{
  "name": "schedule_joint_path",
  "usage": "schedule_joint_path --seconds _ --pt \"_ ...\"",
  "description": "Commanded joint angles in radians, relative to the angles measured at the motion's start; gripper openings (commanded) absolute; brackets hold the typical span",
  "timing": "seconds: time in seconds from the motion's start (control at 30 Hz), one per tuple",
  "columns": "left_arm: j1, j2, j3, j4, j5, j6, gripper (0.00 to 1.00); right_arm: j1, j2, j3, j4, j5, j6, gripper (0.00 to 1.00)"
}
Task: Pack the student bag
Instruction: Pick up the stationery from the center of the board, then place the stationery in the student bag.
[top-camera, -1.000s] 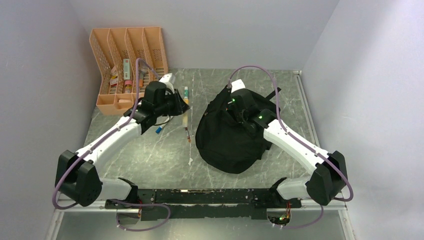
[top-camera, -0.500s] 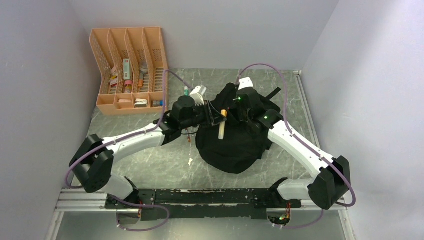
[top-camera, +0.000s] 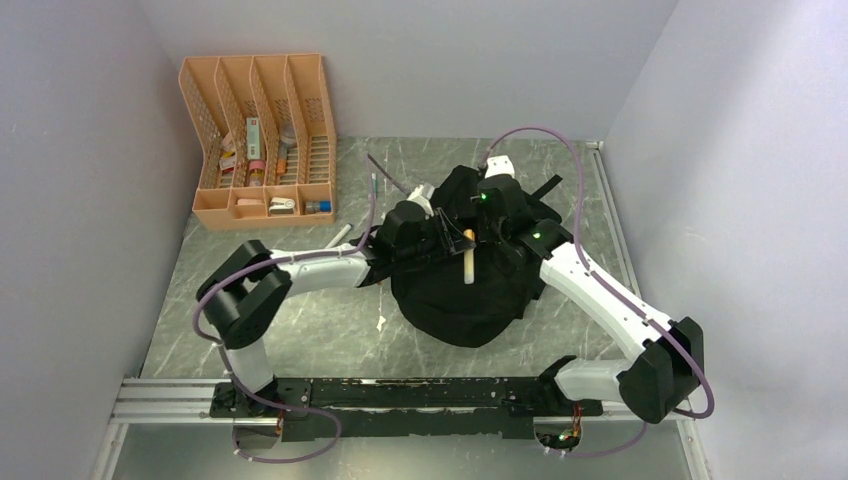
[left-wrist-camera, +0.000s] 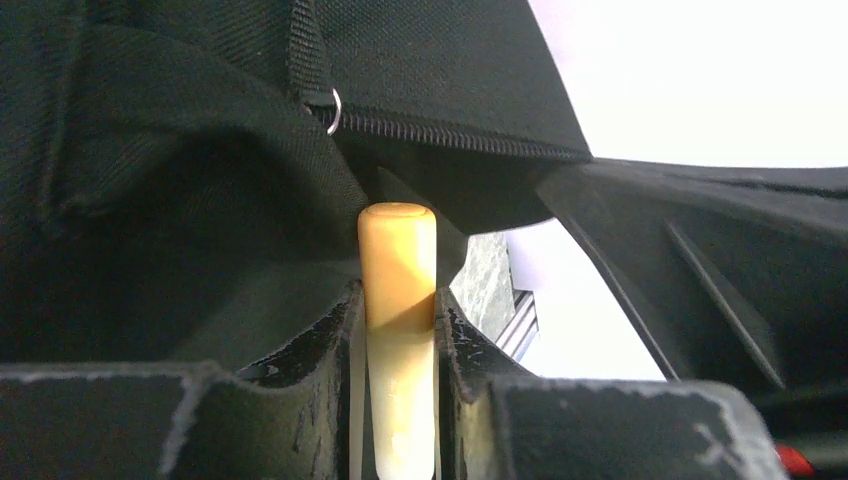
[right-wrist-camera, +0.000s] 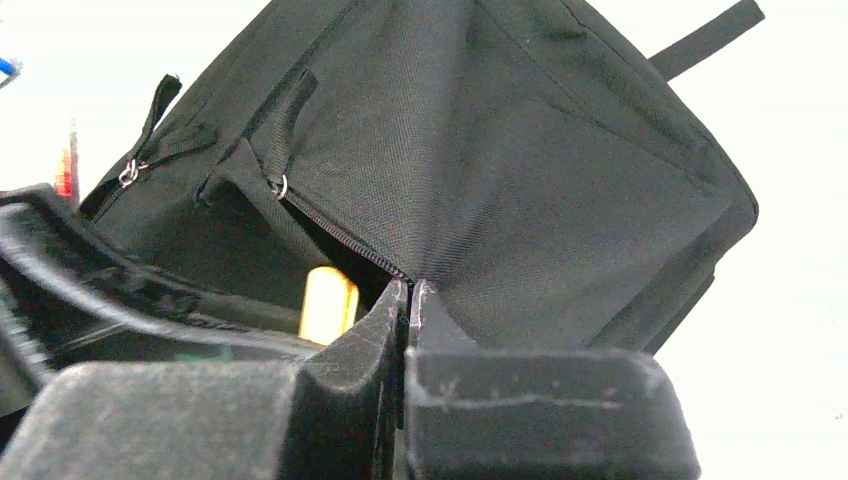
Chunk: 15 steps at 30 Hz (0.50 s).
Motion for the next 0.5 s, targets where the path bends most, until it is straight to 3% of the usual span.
schedule_joint_path --seconds 0.0,0.2,0.47 --pt "-0.017 0.074 0.079 0.09 0.003 -0.065 0.05 -0.002 -0.049 0.028 0.021 -0.011 0.026 0.0" --pt "-0.018 0.153 0.131 0.125 -0.006 -0.08 0.05 -0.002 -0.062 0.017 -0.001 -0.029 0.029 0.0" --pt "0.022 0.227 0.222 0.098 0.019 0.007 0.05 -0.002 -0.117 -0.017 -0.037 -0.146 0.043 0.0"
